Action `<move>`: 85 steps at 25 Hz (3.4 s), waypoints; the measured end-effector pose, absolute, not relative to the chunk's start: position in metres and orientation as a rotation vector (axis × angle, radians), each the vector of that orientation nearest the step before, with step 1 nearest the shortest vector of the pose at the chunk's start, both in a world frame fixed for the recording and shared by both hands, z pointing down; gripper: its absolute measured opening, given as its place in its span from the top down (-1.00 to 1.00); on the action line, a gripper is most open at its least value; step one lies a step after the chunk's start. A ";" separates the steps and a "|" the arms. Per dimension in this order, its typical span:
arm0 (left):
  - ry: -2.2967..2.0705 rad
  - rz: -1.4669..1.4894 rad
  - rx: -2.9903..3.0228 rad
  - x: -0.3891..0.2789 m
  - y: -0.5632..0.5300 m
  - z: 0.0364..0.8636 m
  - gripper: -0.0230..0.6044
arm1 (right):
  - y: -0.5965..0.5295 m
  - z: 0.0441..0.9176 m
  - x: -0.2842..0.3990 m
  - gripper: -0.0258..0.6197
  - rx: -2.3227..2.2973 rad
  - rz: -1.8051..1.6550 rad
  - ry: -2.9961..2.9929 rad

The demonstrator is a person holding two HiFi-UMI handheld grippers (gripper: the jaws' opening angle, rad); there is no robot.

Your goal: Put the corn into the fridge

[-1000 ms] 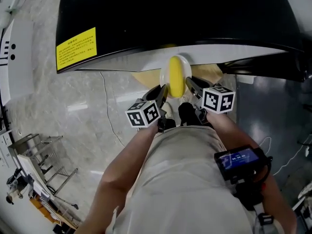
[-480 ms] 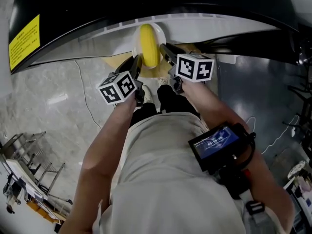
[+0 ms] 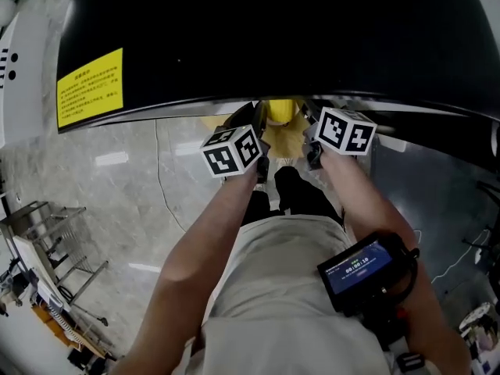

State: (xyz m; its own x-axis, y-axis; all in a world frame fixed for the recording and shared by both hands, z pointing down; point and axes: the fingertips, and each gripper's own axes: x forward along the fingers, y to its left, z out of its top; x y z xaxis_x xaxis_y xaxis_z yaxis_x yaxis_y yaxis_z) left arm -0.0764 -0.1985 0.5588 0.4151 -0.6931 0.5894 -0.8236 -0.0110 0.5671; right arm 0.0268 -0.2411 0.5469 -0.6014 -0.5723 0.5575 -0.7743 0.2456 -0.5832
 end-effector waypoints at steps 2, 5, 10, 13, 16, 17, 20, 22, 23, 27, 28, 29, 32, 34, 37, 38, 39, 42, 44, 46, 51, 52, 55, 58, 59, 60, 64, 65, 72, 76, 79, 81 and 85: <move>-1.348 0.192 1.742 -0.077 -0.206 0.560 0.71 | -0.248 0.550 0.026 0.78 1.274 1.278 -2.274; -1.387 0.220 1.738 -0.079 -0.214 0.562 0.71 | -0.254 0.554 0.023 0.78 1.303 1.260 -2.249; -1.457 0.296 1.728 -0.088 -0.227 0.569 0.71 | -0.261 0.562 0.015 0.77 1.352 1.138 -2.228; -1.486 0.350 1.737 -0.089 -0.234 0.571 0.71 | -0.266 0.567 0.011 0.77 1.360 1.085 -2.196; -1.508 0.385 1.750 -0.090 -0.241 0.573 0.71 | -0.278 0.563 0.007 0.76 1.367 0.989 -2.194; -1.513 0.385 1.746 -0.091 -0.243 0.574 0.71 | -0.282 0.561 0.005 0.76 1.367 0.958 -2.195; -1.535 0.413 1.730 -0.095 -0.249 0.579 0.71 | -0.288 0.560 0.003 0.75 1.365 0.908 -2.193; -1.557 0.442 1.738 -0.098 -0.254 0.576 0.71 | -0.290 0.560 0.004 0.72 1.365 0.893 -2.192; -1.564 0.451 1.743 -0.098 -0.255 0.576 0.71 | -0.291 0.560 0.004 0.72 1.366 0.888 -2.191; -1.577 0.469 1.759 -0.099 -0.258 0.575 0.71 | -0.292 0.561 0.008 0.68 1.368 0.872 -2.190; -1.579 0.472 1.763 -0.099 -0.258 0.575 0.70 | -0.293 0.561 0.009 0.68 1.369 0.868 -2.190; -1.581 0.476 1.767 -0.099 -0.258 0.575 0.70 | -0.294 0.561 0.009 0.67 1.369 0.863 -2.189; -1.588 0.493 1.778 -0.098 -0.259 0.576 0.68 | -0.296 0.561 0.011 0.64 1.371 0.847 -2.186; -1.592 0.506 1.786 -0.098 -0.259 0.576 0.68 | -0.298 0.561 0.012 0.64 1.373 0.836 -2.183; -1.594 0.517 1.795 -0.098 -0.260 0.578 0.67 | -0.301 0.562 0.012 0.64 1.375 0.818 -2.177; -1.593 0.515 1.797 -0.098 -0.260 0.579 0.67 | -0.302 0.562 0.013 0.64 1.376 0.812 -2.175; -1.590 0.507 1.799 -0.098 -0.260 0.580 0.66 | -0.303 0.562 0.013 0.64 1.376 0.806 -2.174; -1.591 0.447 1.806 -0.100 -0.261 0.576 0.66 | -0.304 0.562 0.017 0.65 1.377 0.787 -2.176; -1.621 0.426 1.808 -0.105 -0.260 0.570 0.66 | -0.303 0.561 0.023 0.65 1.373 0.769 -2.190; -1.644 0.419 1.804 -0.107 -0.256 0.567 0.66 | -0.301 0.558 0.029 0.65 1.365 0.745 -2.217; -1.689 0.366 1.796 -0.109 -0.240 0.559 0.66 | -0.295 0.553 0.034 0.79 1.326 0.723 -2.280; -1.698 0.360 1.797 -0.109 -0.236 0.556 0.66 | -0.294 0.552 0.034 0.80 1.314 0.716 -2.292; -1.729 0.368 1.788 -0.113 -0.223 0.549 0.66 | -0.290 0.547 0.028 0.90 1.271 0.690 -2.333; -1.739 0.385 1.769 -0.115 -0.202 0.545 0.66 | -0.282 0.542 0.026 0.90 1.240 0.676 -2.362; -1.739 0.385 1.768 -0.115 -0.195 0.543 0.66 | -0.279 0.540 0.027 0.90 1.232 0.680 -2.370; -1.742 0.381 1.769 -0.115 -0.188 0.541 0.67 | -0.275 0.539 0.027 0.90 1.224 0.684 -2.379; -1.784 0.339 1.760 -0.122 -0.163 0.529 0.79 | -0.257 0.530 0.021 0.90 1.165 0.678 -2.420; -1.797 0.324 1.754 -0.125 -0.159 0.526 0.83 | -0.254 0.528 0.018 0.90 1.147 0.676 -2.429; -1.809 0.207 1.743 -0.112 -0.110 0.513 0.90 | -0.213 0.510 0.002 0.90 1.007 0.649 -2.519; -1.803 0.135 1.753 -0.105 -0.077 0.504 0.90 | -0.182 0.495 -0.007 0.90 0.901 0.625 -2.579; -1.800 0.133 1.782 -0.099 -0.049 0.495 0.90 | -0.157 0.482 -0.007 0.90 0.836 0.616 -2.610; -1.807 0.132 1.783 -0.098 -0.034 0.493 0.90 | -0.144 0.474 -0.008 0.90 0.810 0.608 -2.627; -1.818 0.110 1.784 -0.096 -0.009 0.486 0.90 | -0.118 0.464 -0.014 0.90 0.752 0.592 -2.656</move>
State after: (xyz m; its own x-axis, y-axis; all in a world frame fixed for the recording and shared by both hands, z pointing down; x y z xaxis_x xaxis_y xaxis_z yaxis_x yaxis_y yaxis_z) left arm -0.0960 -0.0087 0.4859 0.0663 -0.8889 0.4533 -0.9369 0.1008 0.3348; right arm -0.0142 -0.1176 0.4637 -0.8114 -0.4230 0.4033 -0.5543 0.7759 -0.3013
